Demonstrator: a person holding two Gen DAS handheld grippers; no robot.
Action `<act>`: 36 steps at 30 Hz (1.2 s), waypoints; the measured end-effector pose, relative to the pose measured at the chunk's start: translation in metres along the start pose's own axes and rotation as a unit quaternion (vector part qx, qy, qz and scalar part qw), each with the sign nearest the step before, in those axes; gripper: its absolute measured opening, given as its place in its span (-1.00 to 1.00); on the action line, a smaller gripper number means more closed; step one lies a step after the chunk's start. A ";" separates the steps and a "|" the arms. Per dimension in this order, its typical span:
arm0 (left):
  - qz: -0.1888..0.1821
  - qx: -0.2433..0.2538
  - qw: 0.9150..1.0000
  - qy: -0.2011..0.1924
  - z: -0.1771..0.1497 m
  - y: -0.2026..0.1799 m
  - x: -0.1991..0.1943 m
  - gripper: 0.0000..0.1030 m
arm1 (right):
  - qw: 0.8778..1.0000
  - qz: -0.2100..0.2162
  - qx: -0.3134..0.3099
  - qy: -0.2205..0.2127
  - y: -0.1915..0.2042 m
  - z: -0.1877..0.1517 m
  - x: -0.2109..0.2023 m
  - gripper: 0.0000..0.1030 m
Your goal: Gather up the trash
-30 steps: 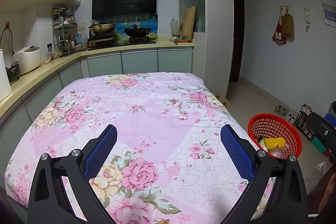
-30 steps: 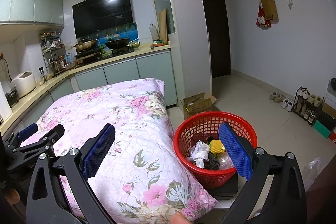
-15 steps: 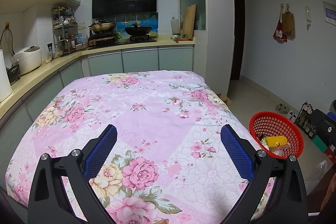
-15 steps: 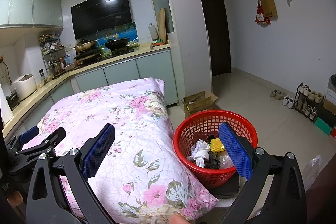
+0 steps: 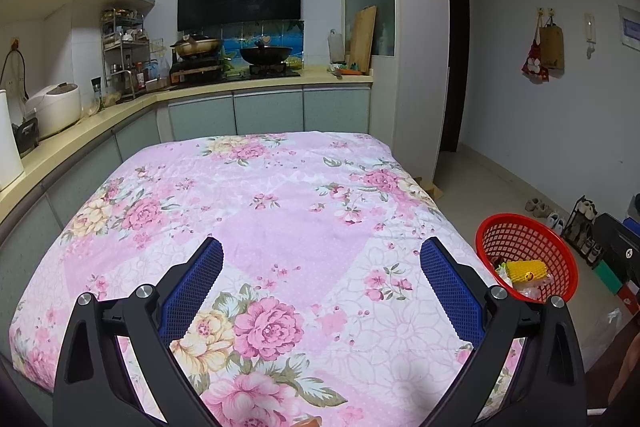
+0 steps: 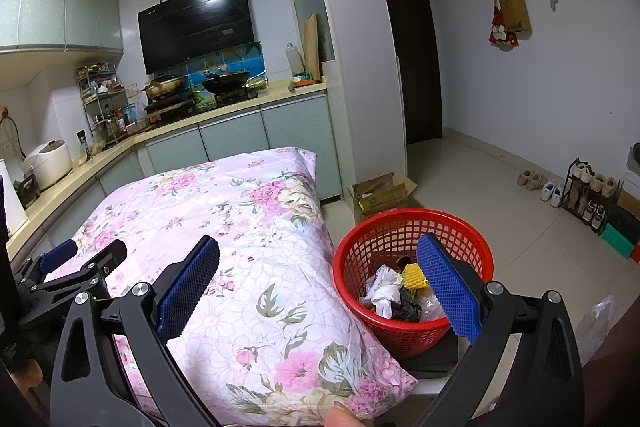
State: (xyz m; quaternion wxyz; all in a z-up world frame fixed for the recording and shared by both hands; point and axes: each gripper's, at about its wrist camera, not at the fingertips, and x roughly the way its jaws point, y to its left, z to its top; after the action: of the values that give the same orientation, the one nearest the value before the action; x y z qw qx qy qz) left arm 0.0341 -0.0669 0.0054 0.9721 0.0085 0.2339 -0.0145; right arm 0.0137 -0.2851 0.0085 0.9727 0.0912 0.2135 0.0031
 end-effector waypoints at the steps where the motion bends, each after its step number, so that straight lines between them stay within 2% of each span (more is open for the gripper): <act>1: 0.000 0.000 1.000 0.000 0.000 0.000 0.000 0.86 | 1.000 0.000 0.000 0.000 0.000 0.000 0.000 0.86; 36: 0.013 -0.013 1.000 -0.007 0.003 0.006 -0.005 0.86 | 1.000 0.000 -0.004 0.000 0.004 -0.001 -0.001 0.86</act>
State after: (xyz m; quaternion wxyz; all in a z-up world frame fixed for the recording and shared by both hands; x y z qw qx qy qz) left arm 0.0309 -0.0609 0.0103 0.9739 -0.0008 0.2271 0.0014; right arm 0.0124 -0.2815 0.0087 0.9729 0.0878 0.2137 0.0041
